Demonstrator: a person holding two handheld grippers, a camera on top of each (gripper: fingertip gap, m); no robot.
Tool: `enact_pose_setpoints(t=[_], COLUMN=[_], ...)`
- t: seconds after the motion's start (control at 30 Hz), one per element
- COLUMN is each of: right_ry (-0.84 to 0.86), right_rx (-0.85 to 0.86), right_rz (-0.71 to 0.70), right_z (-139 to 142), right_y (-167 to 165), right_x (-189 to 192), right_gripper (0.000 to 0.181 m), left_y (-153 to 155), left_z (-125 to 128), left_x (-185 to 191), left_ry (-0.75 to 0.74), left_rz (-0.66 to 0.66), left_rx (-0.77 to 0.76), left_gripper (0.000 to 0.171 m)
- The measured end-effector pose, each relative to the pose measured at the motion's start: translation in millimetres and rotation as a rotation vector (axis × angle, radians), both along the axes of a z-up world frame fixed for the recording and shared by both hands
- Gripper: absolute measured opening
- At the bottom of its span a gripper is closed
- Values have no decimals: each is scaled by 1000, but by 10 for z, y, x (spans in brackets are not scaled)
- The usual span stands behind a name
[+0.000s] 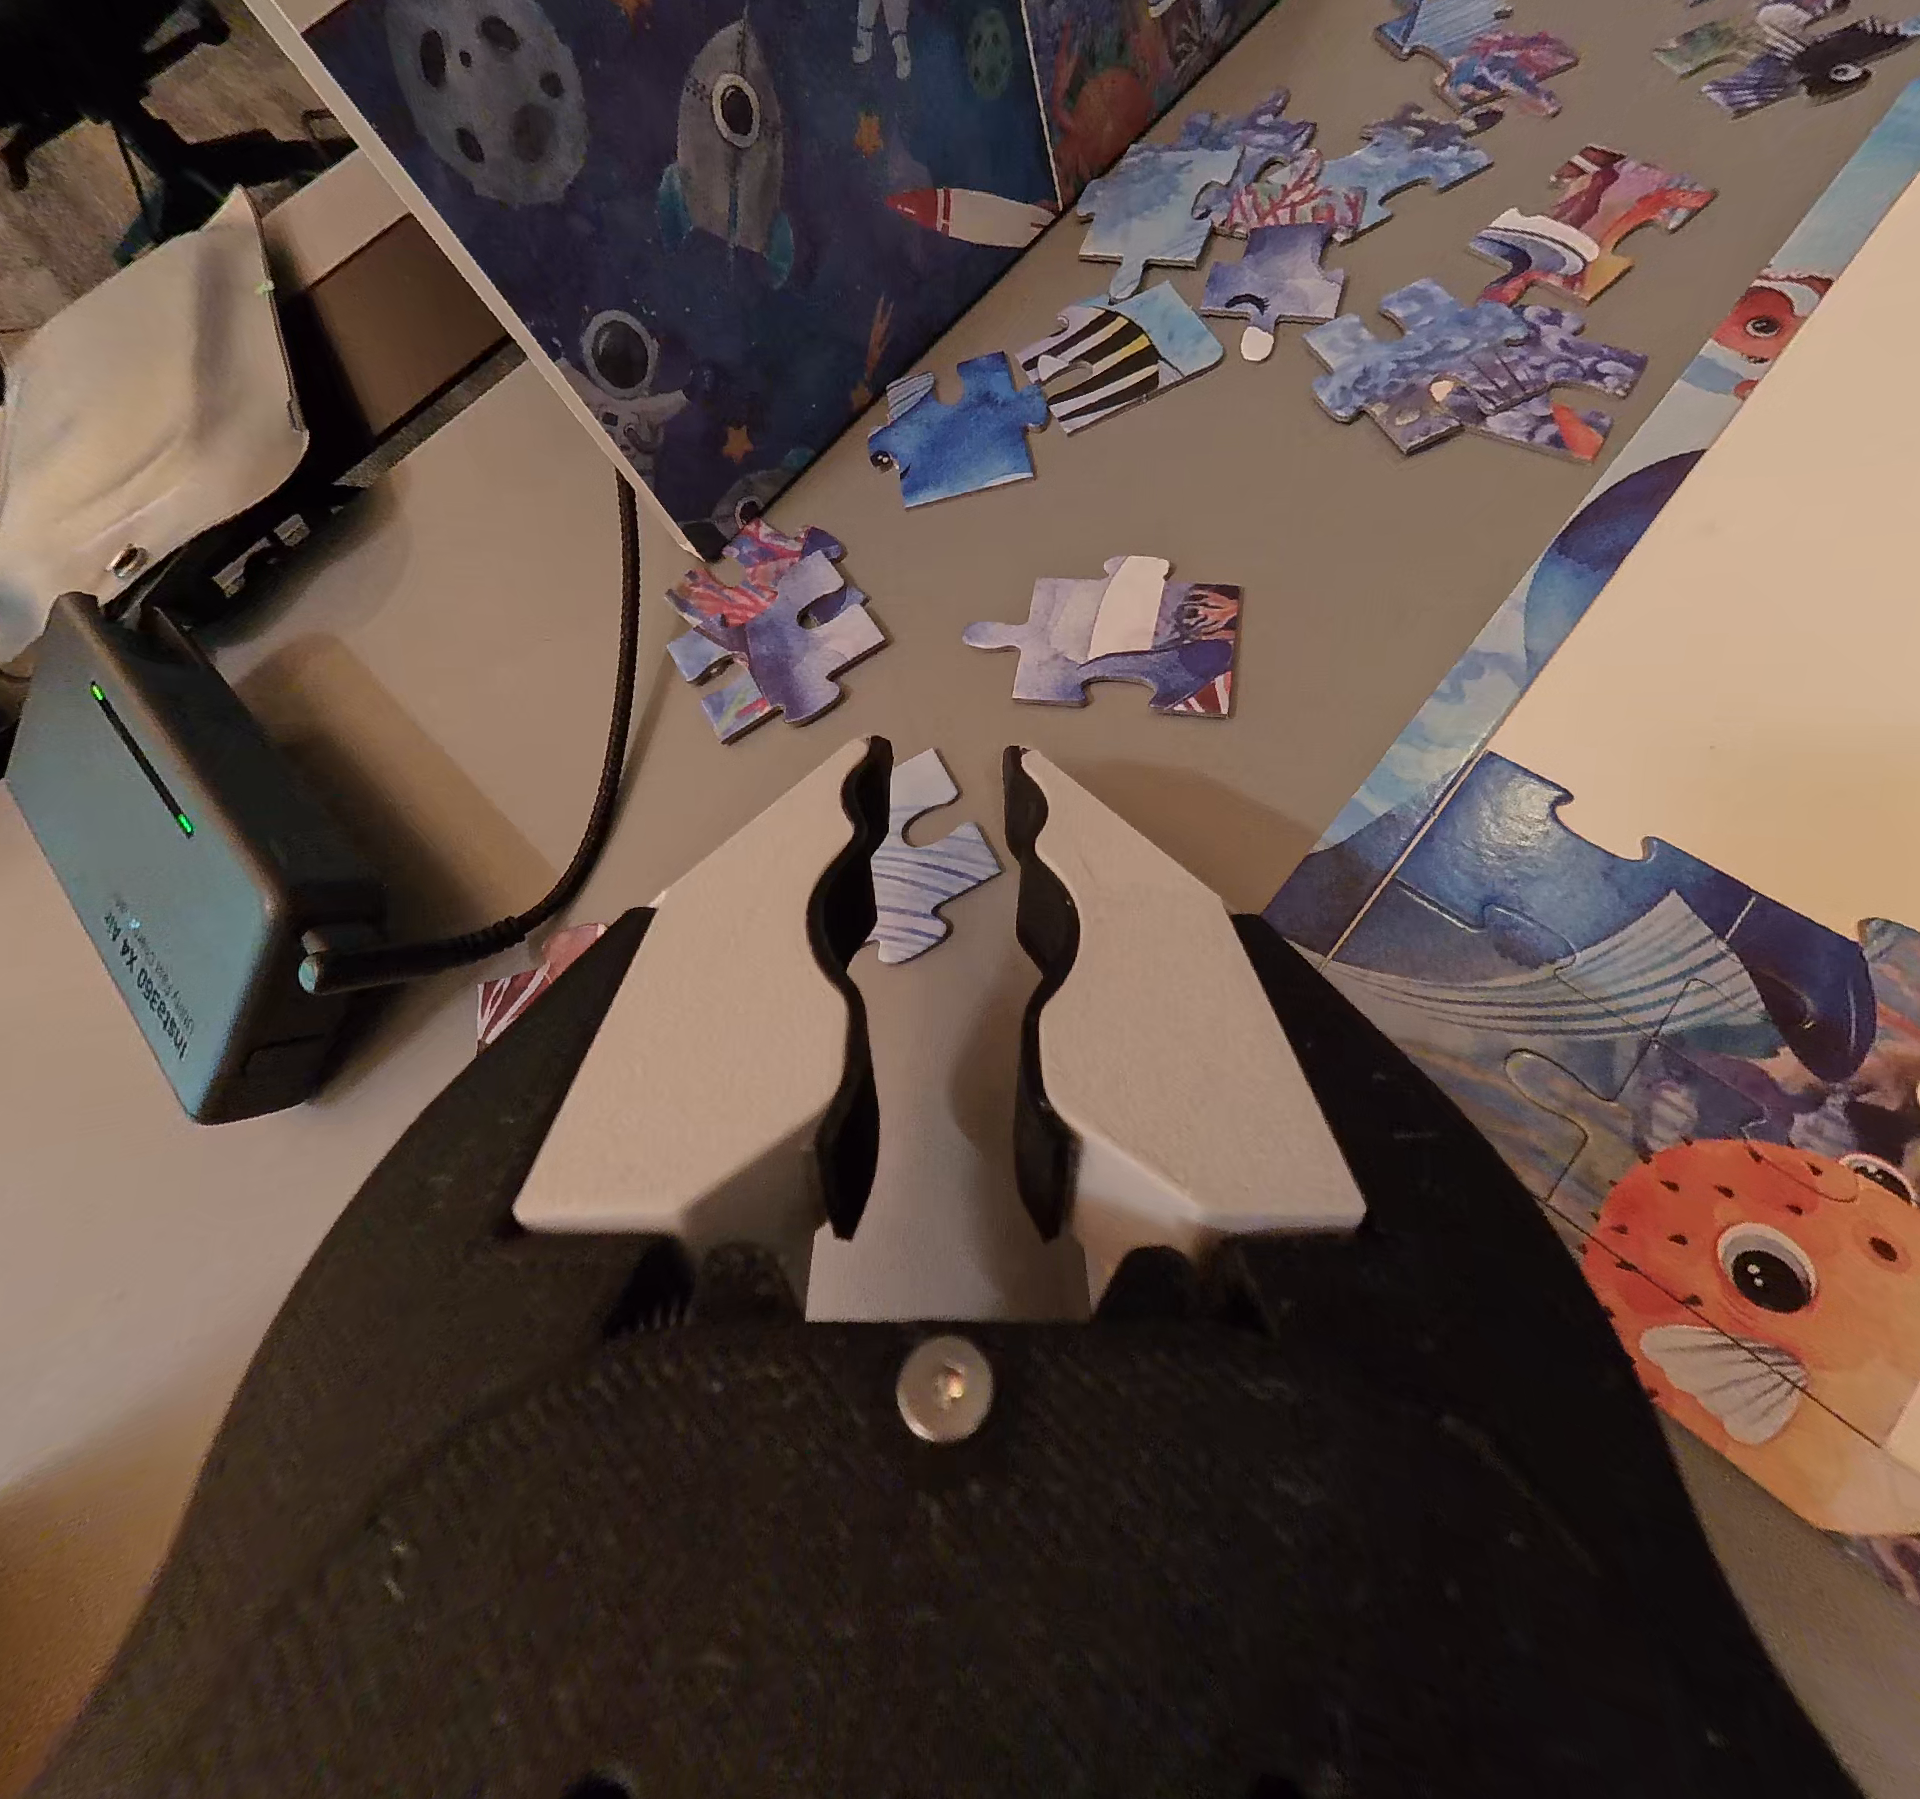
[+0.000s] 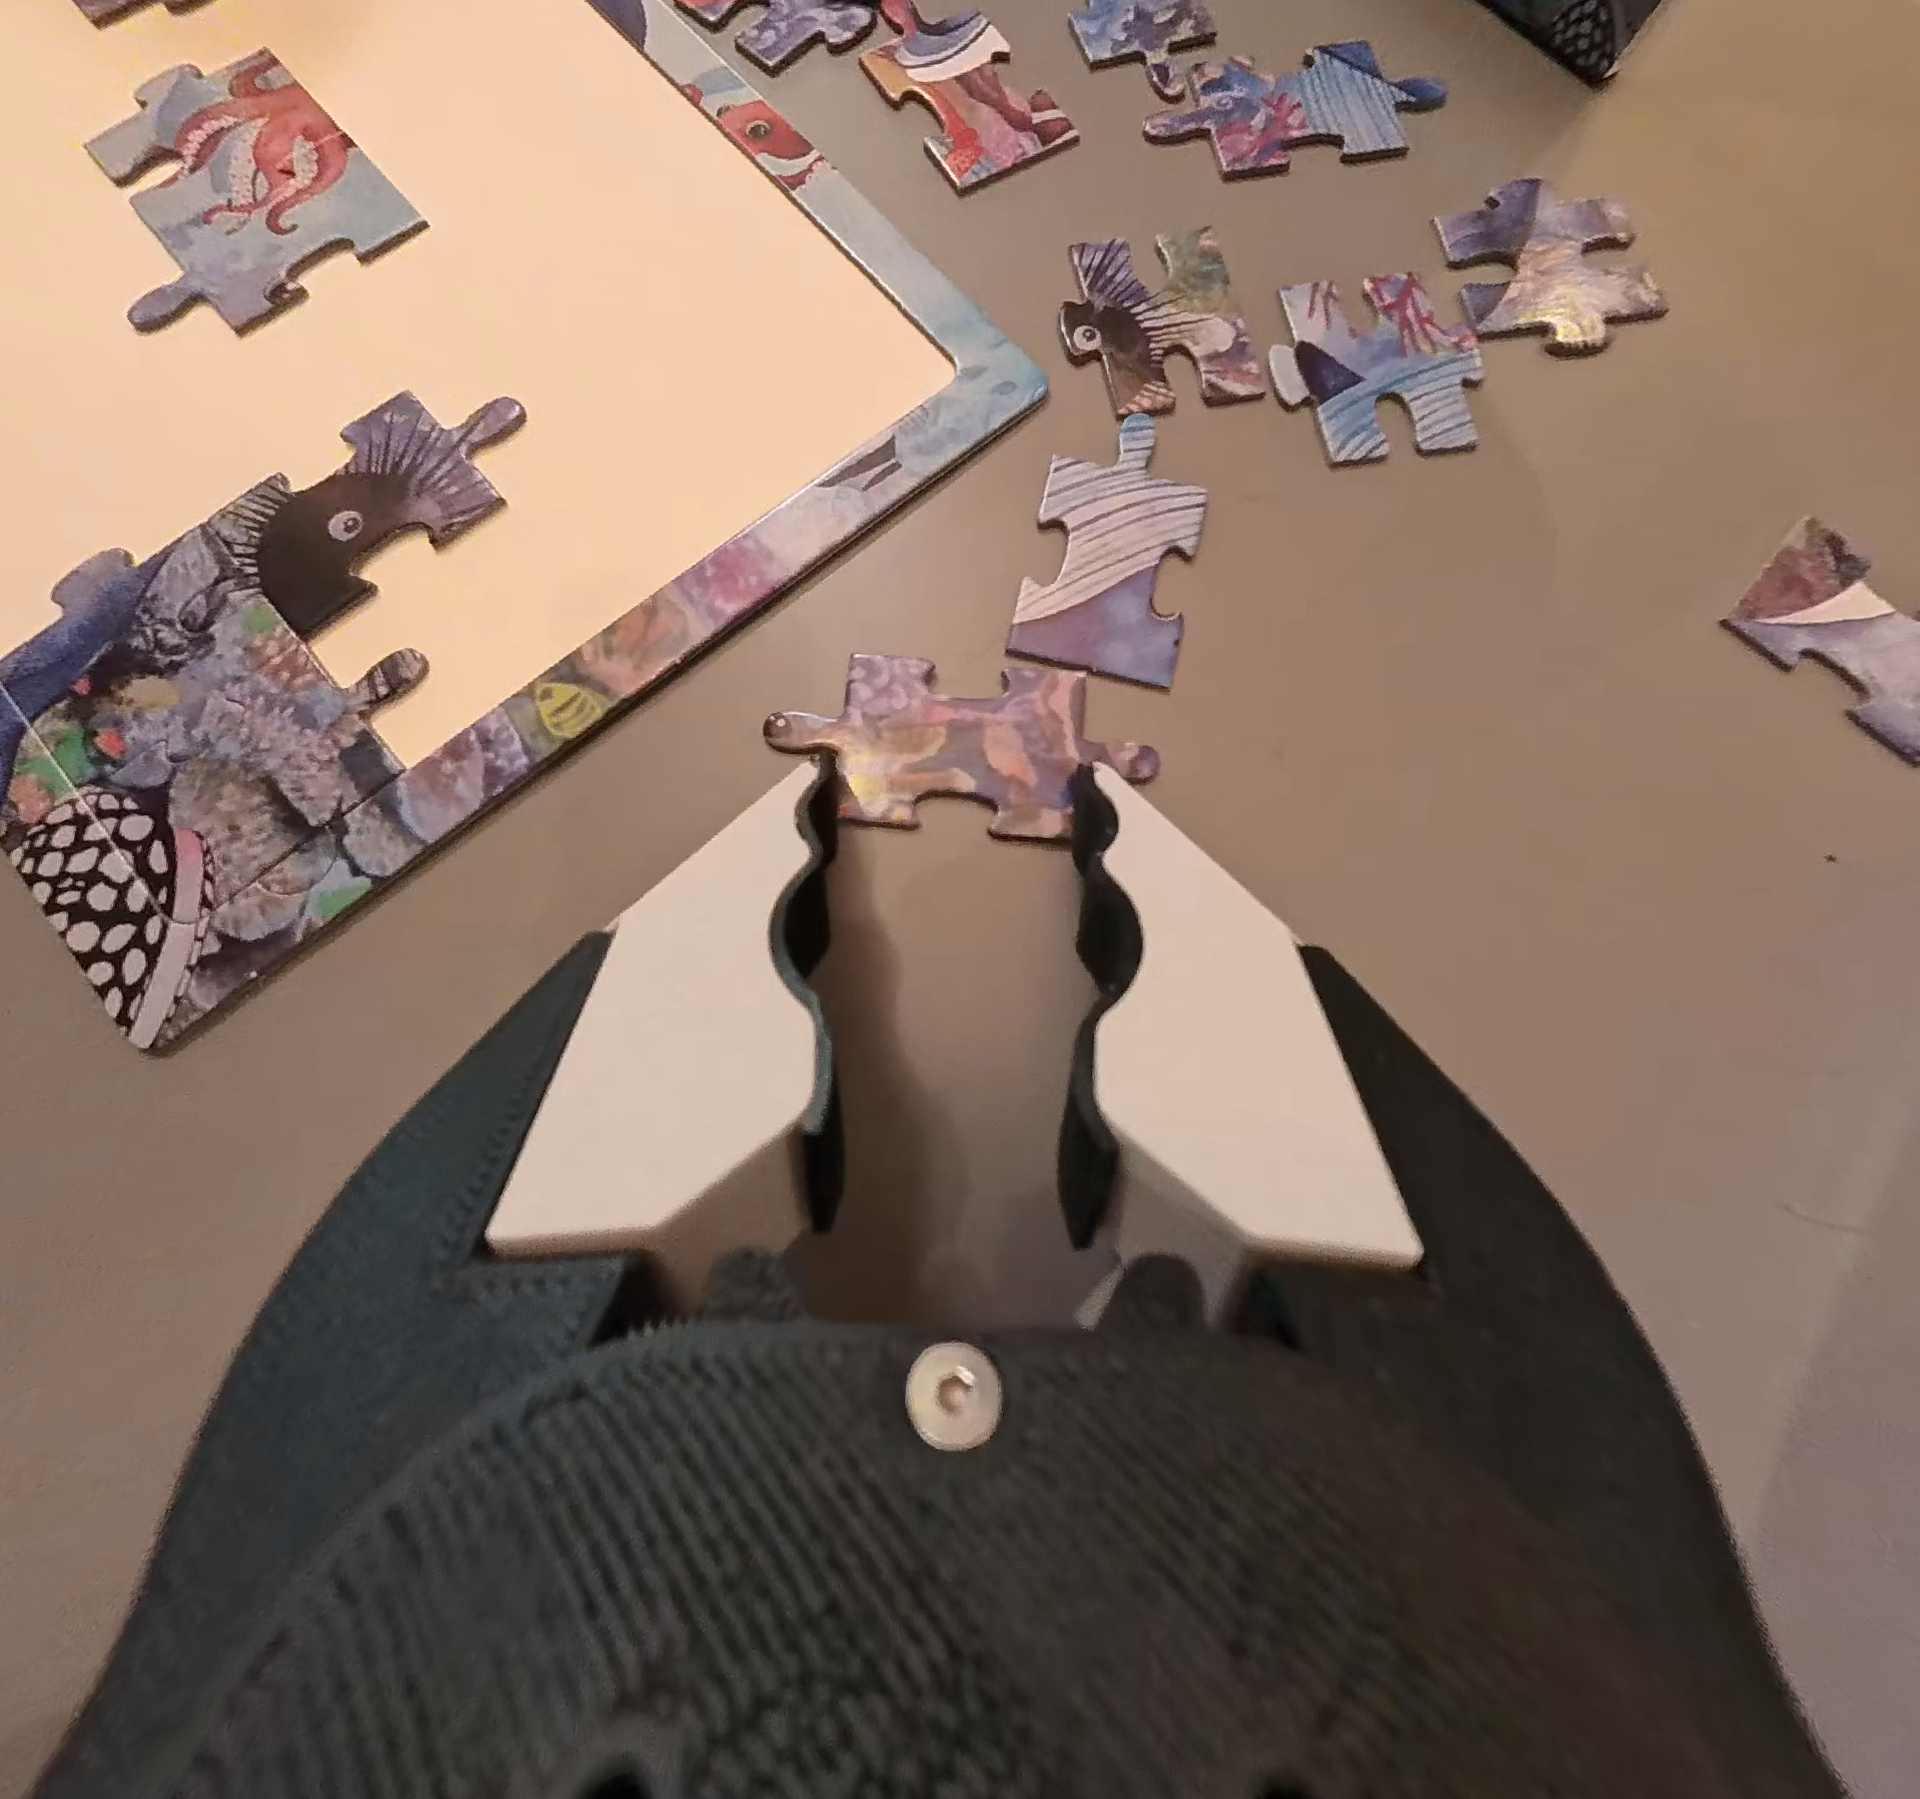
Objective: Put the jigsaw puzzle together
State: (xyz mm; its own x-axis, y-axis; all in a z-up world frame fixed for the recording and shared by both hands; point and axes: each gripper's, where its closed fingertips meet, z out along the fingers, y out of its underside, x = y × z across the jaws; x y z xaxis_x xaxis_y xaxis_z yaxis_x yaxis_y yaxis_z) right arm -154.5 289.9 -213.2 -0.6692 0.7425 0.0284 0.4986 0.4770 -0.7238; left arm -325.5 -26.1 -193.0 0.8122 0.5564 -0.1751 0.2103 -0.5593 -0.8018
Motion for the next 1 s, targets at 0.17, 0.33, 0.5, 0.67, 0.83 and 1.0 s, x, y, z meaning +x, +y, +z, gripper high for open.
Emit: enact_pose_setpoints(t=[0.17,0.33,0.5,0.67,0.83,1.0], right_ry=[51,115,161,168,136,113], right_rx=[17,-64,-110,-83,-113,-27], right_rz=[10,29,83,237,438,599], right_z=[68,260,412,457,516,495], right_y=[-10,-106,-394,-1050,-1836,-2416], right_x=[-18,-24,-16,17,124,132], right_gripper=[45,45,44,45,44,44], left_y=[-1,2,0,-12,-13,-7], left_z=[0,-6,-12,7,6,-18], left_x=[0,1,-2,-16,-18,-16], left_ry=[0,1,1,-2,-2,-2], left_rz=[0,0,2,13,15,13], left_rx=[0,-6,-10,7,7,-11], left_gripper=[19,19,19,19,18,17])
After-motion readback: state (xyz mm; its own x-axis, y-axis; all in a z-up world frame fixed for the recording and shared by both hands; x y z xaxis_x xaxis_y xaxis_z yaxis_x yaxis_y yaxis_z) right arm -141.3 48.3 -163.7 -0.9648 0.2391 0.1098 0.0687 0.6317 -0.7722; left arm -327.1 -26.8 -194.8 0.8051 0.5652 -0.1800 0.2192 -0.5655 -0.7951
